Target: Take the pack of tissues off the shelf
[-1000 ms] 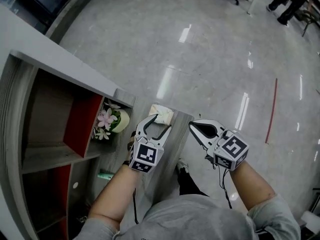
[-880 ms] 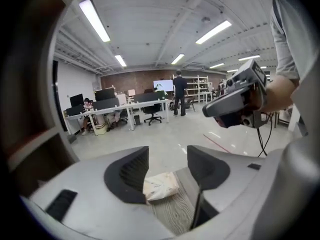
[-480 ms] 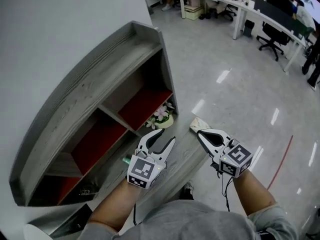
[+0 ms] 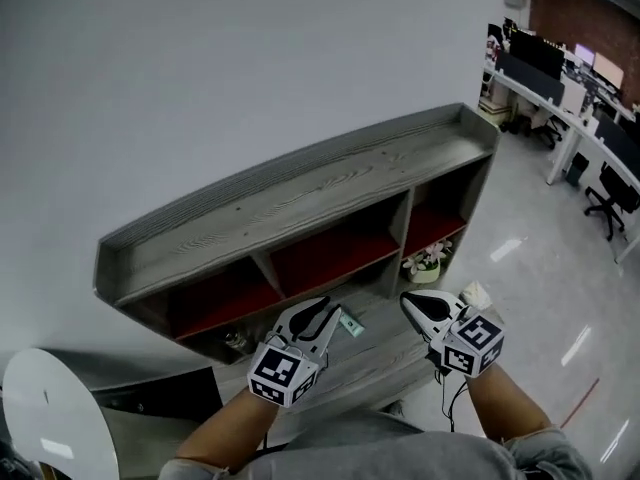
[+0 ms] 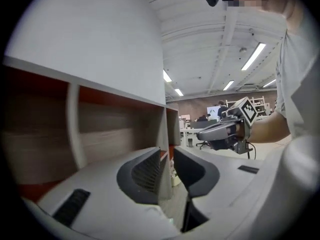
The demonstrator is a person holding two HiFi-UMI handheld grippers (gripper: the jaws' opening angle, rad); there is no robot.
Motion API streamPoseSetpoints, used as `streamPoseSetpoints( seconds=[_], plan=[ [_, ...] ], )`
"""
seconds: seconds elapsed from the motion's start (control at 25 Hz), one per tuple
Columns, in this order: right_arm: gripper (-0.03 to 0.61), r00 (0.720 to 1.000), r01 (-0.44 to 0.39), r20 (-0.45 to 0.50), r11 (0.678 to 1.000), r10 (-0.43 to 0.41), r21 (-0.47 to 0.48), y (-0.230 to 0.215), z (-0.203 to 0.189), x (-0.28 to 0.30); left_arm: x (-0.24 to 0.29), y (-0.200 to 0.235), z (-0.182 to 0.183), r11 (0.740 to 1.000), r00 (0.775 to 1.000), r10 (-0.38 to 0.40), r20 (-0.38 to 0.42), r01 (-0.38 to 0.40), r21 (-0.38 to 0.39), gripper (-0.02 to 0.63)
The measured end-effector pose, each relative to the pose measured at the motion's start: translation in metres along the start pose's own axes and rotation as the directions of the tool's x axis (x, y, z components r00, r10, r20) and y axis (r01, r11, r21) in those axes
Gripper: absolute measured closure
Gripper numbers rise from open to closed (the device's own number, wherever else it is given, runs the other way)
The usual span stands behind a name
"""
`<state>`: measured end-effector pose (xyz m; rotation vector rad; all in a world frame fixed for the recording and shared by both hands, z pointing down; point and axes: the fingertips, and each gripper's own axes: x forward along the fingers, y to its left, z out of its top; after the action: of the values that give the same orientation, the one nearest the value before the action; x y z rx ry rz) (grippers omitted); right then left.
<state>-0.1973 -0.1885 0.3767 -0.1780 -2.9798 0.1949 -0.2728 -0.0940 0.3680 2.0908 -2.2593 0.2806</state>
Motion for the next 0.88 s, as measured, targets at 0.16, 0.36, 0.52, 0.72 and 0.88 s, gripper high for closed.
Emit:
streamPoseSetpoints(
  seconds=[0.16, 0.36, 0.52, 0.72, 0.88],
  plan=[
    [0.566, 0.996, -0.091, -0.013, 0.996, 0.091, -0.010, 0.087, 0.004, 0.048, -0.111, 0.051, -0.008, 0.991, 0.992, 0.124, 0.013, -0.124, -0.056, 0.559],
    [0.566, 0.979, -0.203, -0.014, 0.979, 0.203, -0.002, 0.184, 0.003, 0.106, -0.243, 0.104, -0.035, 0.954, 0.962, 0.271, 0.002, -0.269, -0.135, 0.603],
    [0.566, 0.958, -0.285, 0.003, 0.958, 0.285, 0.014, 0.246, 0.002, 0.142, -0.321, 0.128, -0.059, 0.920, 0.944, 0.330, 0.014, -0.318, -0.230, 0.603],
    [0.568, 0.909, -0.416, -0.001, 0.905, 0.418, 0.093, 0.294, -0.012, 0.164, -0.371, 0.134, -0.079, 0.860, 0.915, 0.401, 0.037, -0.362, -0.360, 0.604],
    [0.568, 0.882, -0.464, -0.051, 0.883, 0.468, 0.064, 0.300, -0.021, 0.169, -0.380, 0.128, -0.083, 0.827, 0.888, 0.457, 0.051, -0.403, -0.391, 0.604]
  ],
)
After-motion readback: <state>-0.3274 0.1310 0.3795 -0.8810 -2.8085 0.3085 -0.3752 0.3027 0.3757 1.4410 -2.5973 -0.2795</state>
